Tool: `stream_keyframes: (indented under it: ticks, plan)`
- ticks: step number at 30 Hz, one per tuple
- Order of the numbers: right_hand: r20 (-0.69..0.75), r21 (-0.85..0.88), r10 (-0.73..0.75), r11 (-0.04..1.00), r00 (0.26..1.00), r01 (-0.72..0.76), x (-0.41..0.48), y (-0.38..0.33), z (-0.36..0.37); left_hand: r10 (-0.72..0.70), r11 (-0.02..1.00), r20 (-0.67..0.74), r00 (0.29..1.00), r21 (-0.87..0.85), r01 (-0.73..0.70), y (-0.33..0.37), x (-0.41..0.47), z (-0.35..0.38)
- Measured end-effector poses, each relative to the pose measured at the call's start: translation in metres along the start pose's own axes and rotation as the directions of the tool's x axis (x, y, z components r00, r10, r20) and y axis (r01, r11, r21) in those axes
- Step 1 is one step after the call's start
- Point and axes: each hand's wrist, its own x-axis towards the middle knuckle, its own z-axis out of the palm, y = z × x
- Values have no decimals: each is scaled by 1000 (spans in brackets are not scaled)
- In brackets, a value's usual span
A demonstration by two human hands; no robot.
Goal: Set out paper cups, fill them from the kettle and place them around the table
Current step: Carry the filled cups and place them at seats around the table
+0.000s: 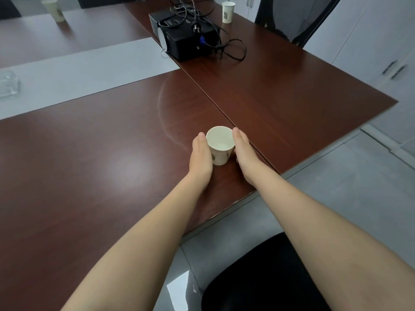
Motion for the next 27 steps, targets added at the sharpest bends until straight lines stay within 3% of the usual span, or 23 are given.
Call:
stream_keyframes:
  ticks: [9,18,27]
  plan:
    - [-94,-22,-94,995,991,92,-44,-38,-19,11,999,-33,999,44,-10,40,-46,-18]
    - [-35,-102,-184,978,982,179,-124,-56,-38,106,994,-77,991,45,-102,71,-129,-29]
    - [47,-95,-273,956,961,277,-248,-46,-74,204,979,-136,969,56,-198,75,-279,-27]
